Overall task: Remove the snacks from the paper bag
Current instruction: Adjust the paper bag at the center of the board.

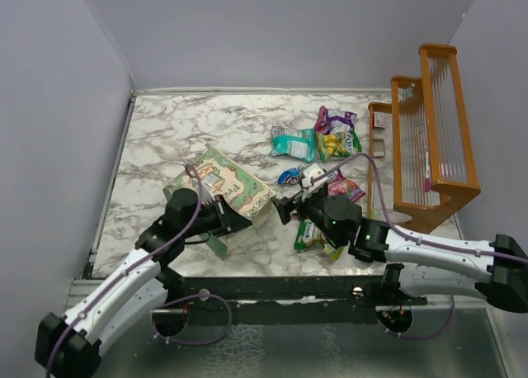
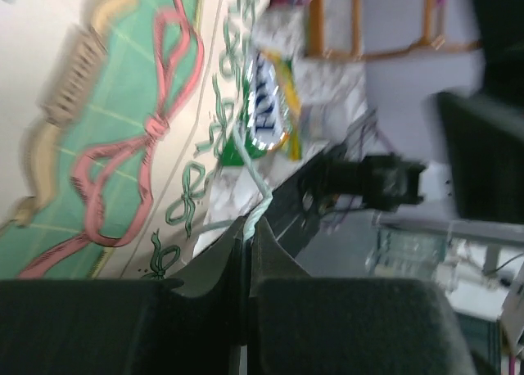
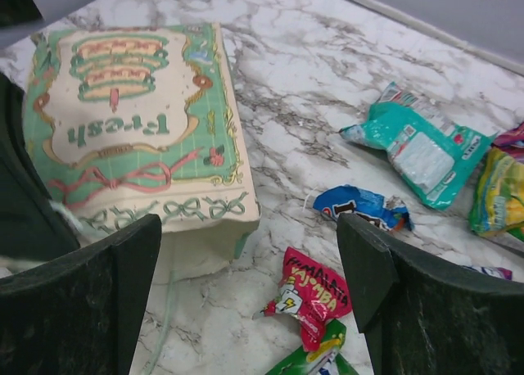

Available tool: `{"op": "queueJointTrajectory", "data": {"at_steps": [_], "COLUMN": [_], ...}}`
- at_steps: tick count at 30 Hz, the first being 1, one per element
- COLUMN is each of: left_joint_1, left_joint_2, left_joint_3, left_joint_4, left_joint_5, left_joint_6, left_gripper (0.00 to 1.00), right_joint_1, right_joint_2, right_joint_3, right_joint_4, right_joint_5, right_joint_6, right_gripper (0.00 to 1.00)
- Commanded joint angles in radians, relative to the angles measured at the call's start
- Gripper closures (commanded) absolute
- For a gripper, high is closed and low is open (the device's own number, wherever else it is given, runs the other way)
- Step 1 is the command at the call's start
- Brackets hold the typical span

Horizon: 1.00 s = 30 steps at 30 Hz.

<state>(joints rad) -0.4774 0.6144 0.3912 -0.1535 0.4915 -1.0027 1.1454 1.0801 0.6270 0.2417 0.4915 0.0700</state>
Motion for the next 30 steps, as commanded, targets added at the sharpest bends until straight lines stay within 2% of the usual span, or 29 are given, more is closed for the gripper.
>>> {"op": "queueJointTrajectory", "data": {"at_steps": [1, 3, 5, 8, 10, 13, 20, 22, 27, 30], "left_joint_1": [-0.239, -0.316, -0.329, -0.329, -0.330, -0.330, -0.329, -0.330, -0.329, -0.329], "left_joint_2": [0.190, 0.265, 0.298, 0.277, 0.220, 0.119, 0.128, 0.077, 0.023, 0.000], "left_joint_3": [0.032, 0.093, 0.211, 0.471, 0.547, 0.466, 0.124, 0.169, 0.486, 0.485], "left_joint_4": [0.001, -0.041, -0.136, -0.353, -0.403, -0.335, -0.154, -0.223, -0.372, -0.389], "left_joint_5": [-0.203, -0.254, -0.268, -0.416, -0.528, -0.585, -0.350, -0.388, -0.532, -0.597], "left_joint_6": [0.057, 0.094, 0.165, 0.307, 0.328, 0.290, 0.091, 0.121, 0.280, 0.249], "left_gripper": [1.00, 1.00, 1.00, 1.00, 1.00, 1.00, 1.00, 1.00, 1.00, 1.00], "right_joint_1": [-0.004, -0.004, -0.004, -0.004, -0.004, -0.004, -0.004, -0.004, -0.005, -0.004], "right_joint_2": [-0.132, -0.180, -0.211, -0.236, -0.248, -0.259, -0.262, -0.280, -0.268, -0.267], "right_joint_3": [-0.016, -0.021, -0.025, -0.019, -0.011, -0.013, -0.036, -0.061, -0.049, -0.040], "right_joint_4": [-0.115, -0.133, -0.152, -0.170, -0.188, -0.186, -0.197, -0.187, -0.180, -0.183], "right_joint_5": [0.084, 0.088, 0.103, 0.110, 0.111, 0.098, 0.059, 0.051, 0.010, -0.016], "right_joint_6": [-0.016, -0.015, -0.011, -0.026, -0.027, -0.034, -0.018, 0.004, -0.009, -0.010], "right_gripper": [0.10, 0.10, 0.08, 0.08, 0.08, 0.07, 0.07, 0.07, 0.07, 0.07]}}
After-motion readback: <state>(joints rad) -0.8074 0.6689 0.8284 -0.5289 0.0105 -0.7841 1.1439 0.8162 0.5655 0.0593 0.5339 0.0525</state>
